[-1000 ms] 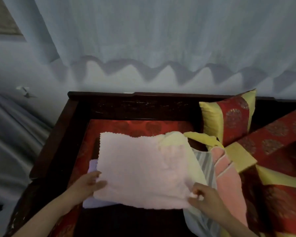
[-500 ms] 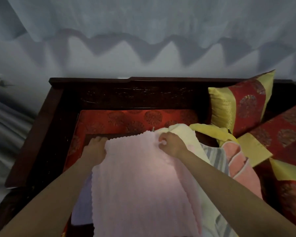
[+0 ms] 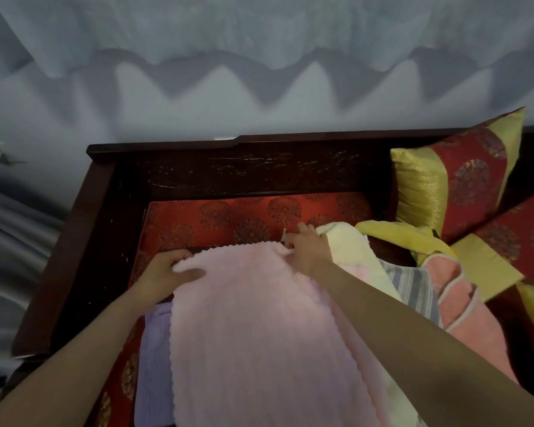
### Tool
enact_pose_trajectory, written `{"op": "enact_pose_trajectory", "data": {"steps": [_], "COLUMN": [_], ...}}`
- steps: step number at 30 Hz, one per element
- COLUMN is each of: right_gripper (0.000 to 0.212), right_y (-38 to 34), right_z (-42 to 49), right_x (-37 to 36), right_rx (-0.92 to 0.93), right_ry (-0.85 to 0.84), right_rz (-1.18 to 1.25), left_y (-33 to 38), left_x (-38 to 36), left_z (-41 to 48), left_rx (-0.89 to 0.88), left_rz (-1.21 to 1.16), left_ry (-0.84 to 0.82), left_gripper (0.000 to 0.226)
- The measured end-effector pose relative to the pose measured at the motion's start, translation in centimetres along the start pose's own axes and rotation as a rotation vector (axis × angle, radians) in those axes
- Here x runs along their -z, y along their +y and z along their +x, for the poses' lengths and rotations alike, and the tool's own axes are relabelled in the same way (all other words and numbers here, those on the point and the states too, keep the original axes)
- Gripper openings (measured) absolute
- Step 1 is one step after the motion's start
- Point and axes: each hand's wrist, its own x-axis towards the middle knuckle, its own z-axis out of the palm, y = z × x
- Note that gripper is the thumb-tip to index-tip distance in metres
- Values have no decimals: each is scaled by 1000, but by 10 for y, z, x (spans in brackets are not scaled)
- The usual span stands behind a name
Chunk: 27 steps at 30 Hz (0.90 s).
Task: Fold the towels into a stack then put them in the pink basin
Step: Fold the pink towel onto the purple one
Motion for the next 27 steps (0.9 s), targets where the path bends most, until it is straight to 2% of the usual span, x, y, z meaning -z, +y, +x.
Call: {"op": "enact_pose_trajectory", "data": {"steps": [2, 4, 8, 10, 12, 13, 16, 17, 19, 22, 27], "right_gripper": [7, 15, 23, 23, 22, 21, 23, 25, 28, 23, 16], "right_y": [3, 6, 39, 63, 79, 84, 98, 106, 115, 115, 108], "right_z": [-17, -44, -109, -133, -145, -144, -130, -125, -115, -107, -89], "right_x": [16, 45, 96, 108, 110, 106, 77, 66, 47, 37, 37], "right_rx": [78, 83, -44, -156, -210, -217, -250, -254, -289, -358, -279], "right_ry": [87, 50, -402, -639, -735, -684, -249, -124, -7, 82, 164], "right_rz": [388, 817, 1416, 1563, 1524, 1416, 877, 697, 430, 334, 399], "left_y": [22, 37, 44, 44, 45, 46, 32, 27, 11, -6, -9], "left_x": [15, 33, 63, 64, 46, 33, -12, -27, -47, -67, -75], "left_z": [-16, -28, -39, -39, -34, -30, -3, 8, 26, 42, 57], "left_rx": [58, 91, 167, 242, 289, 278, 41, -67, -178, -238, -203], "left_rz": [-164, -265, -318, -280, -163, -86, 222, 316, 432, 525, 574], "left_ry": [-112, -244, -468, -557, -621, -610, -318, -221, -126, -93, -74], "left_gripper": [33, 52, 54, 54, 43, 34, 5, 8, 16, 14, 21]}}
